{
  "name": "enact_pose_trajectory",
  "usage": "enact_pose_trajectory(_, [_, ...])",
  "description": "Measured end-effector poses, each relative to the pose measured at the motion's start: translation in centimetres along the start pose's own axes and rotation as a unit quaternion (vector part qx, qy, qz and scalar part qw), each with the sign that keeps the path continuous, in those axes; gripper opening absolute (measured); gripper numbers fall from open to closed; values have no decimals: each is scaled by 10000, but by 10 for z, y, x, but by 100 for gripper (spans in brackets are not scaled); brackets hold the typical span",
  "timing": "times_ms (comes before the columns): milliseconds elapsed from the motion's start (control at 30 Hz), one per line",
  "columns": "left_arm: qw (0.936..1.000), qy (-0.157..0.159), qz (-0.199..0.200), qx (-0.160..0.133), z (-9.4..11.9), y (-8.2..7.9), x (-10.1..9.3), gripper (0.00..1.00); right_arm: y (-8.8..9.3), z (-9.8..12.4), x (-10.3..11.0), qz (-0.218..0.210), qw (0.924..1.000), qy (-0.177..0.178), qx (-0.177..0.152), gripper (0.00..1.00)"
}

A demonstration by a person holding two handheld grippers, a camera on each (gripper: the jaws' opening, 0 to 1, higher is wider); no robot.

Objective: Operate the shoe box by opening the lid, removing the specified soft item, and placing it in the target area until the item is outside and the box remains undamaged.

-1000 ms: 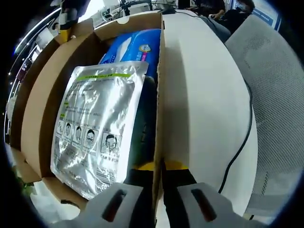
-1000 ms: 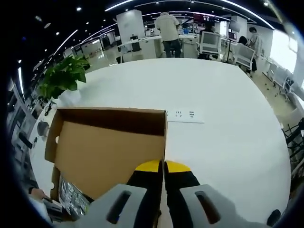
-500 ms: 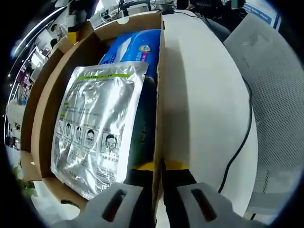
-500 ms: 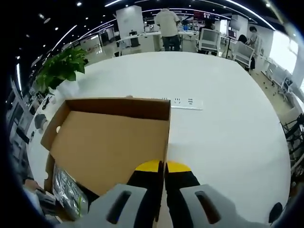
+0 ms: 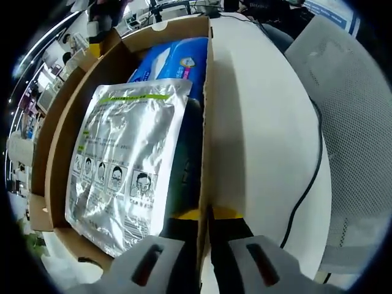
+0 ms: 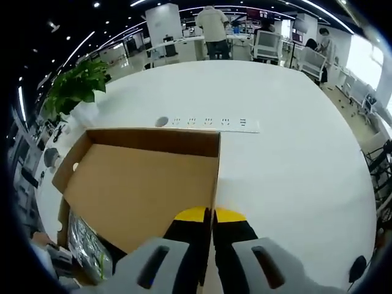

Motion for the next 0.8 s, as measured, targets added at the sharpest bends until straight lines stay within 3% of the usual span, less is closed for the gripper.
enact_pose_trajectory(167, [10000,-3,12,2,0,1,0,1,4,-2,-1,183,9997,-85,-125,0])
enact_pose_trajectory(333, [10000,4,23,-1,0,0,1,1,11,5,1,65,9999,-107,-110,0])
enact_pose_trajectory(500, [10000,-6,42,1,0,0,1,1,19,4,-2,35,9999,-127,56,1])
enact_pose_trajectory(633, [10000,-7,37,-1,0,0,2,1,26,15,5,-184,9986,-487,97,11])
enact_pose_trajectory(800, [10000,-7,17,-13,0,0,3,1,29,31,7,-82,9982,-590,20,15])
Point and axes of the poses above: the point that each gripper's makers call its tool centre point, and the gripper's own axes: z roughly backward along the fingers, x roughly to its left, y roughly out of its underside, the point moved 6 cm from there along z, roughly backward along the fingers, and after that the axes turned 9 degrees about -z, right-handed, at the moved point
